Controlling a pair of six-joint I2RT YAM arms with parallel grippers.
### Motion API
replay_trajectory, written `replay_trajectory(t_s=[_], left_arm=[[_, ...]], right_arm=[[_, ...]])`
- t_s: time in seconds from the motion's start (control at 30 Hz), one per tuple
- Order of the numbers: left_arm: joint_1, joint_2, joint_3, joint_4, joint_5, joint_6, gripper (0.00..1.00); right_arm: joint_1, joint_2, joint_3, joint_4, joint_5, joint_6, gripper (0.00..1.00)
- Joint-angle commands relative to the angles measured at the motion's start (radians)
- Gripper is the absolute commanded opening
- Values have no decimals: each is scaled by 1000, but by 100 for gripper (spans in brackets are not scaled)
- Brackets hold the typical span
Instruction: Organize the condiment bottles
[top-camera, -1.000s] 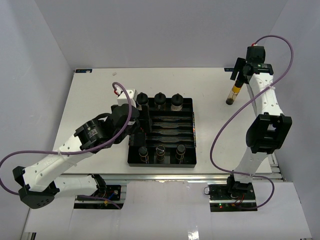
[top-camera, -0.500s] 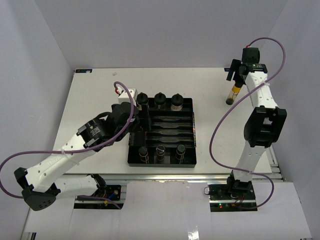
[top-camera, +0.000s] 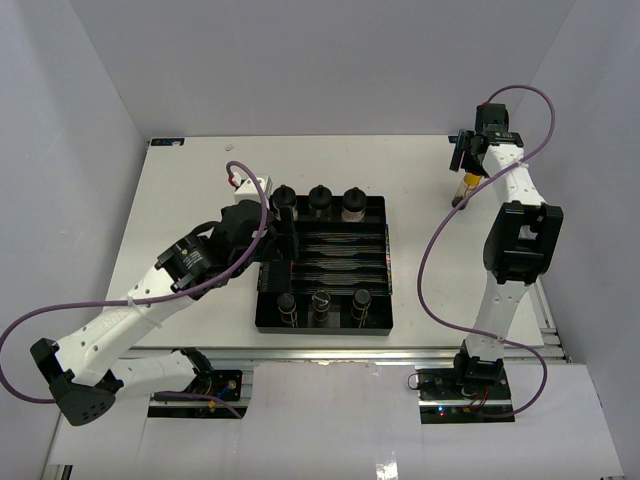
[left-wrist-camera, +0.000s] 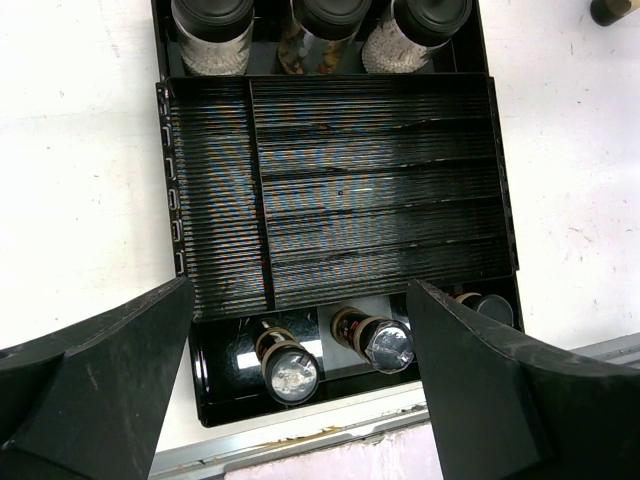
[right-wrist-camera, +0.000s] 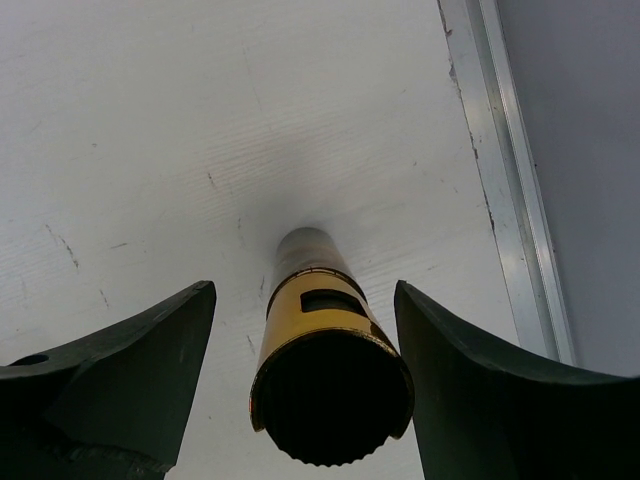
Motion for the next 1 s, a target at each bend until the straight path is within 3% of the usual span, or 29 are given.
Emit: replay_trajectory(t_s=[0.0,0.4,0.47,0.7,0.97], left_arm=[[8,-21,8,14,18,13,98],[15,-17,25,-3,14,5,98],[18,-16,35,-5,16,3,98],[25,-6,83,-41,46,29,98],[63,1,367,-251,49,26,98]], right_arm=[[-3,-8,31,38,29,-24,74],[7,-60,11,12,18,-66,23],[27,-106,8,-11,28,-73,9],[186,-322,-39,-65,-6,-108,8],[427,-483,-98,-4,-208,-63,8]])
